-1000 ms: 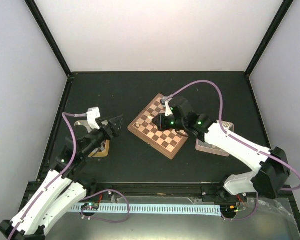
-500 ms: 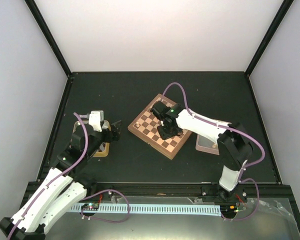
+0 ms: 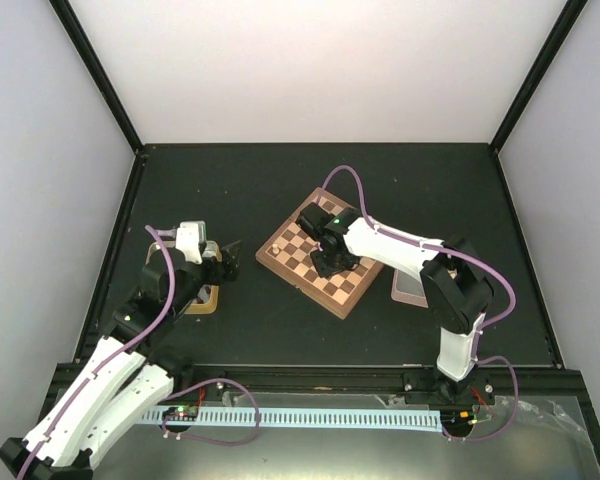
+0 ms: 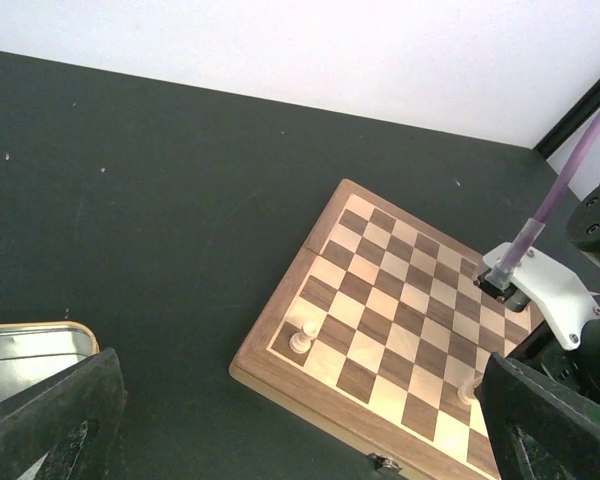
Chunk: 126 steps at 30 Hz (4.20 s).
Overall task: Set up the chess pieces on the board
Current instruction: Pick up the chess piece from the chessboard, then place the chess piece on the chessboard, then pick up the chess piece from the storage box.
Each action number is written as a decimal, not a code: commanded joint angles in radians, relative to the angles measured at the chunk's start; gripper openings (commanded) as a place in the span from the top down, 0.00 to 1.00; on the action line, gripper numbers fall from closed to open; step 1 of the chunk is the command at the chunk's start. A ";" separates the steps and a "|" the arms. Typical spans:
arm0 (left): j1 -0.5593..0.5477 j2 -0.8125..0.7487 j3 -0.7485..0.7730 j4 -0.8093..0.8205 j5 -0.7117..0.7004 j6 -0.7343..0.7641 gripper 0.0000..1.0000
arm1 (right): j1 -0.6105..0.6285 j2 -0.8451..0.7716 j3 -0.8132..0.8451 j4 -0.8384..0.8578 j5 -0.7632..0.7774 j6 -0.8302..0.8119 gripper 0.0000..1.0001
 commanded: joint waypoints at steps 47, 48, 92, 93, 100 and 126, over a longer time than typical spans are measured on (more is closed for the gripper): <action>0.033 -0.038 0.035 -0.024 -0.019 -0.014 0.01 | 0.128 0.325 0.400 0.082 0.056 0.020 0.92; 0.033 -0.038 0.035 -0.024 -0.020 -0.014 0.01 | 0.128 0.327 0.403 0.074 0.062 0.021 0.92; 0.042 -0.035 0.033 -0.027 0.001 -0.014 0.01 | 0.122 0.309 0.419 0.092 0.039 0.049 0.82; 0.041 -0.034 0.033 -0.027 0.001 -0.014 0.01 | 0.122 0.300 0.416 0.097 0.027 0.049 0.80; 0.043 -0.035 0.042 -0.018 0.005 -0.008 0.01 | 0.111 0.134 0.315 0.190 -0.004 0.089 0.70; 0.044 0.145 0.007 0.216 0.303 -0.096 0.01 | -0.616 -0.571 -0.571 0.195 0.125 0.186 0.58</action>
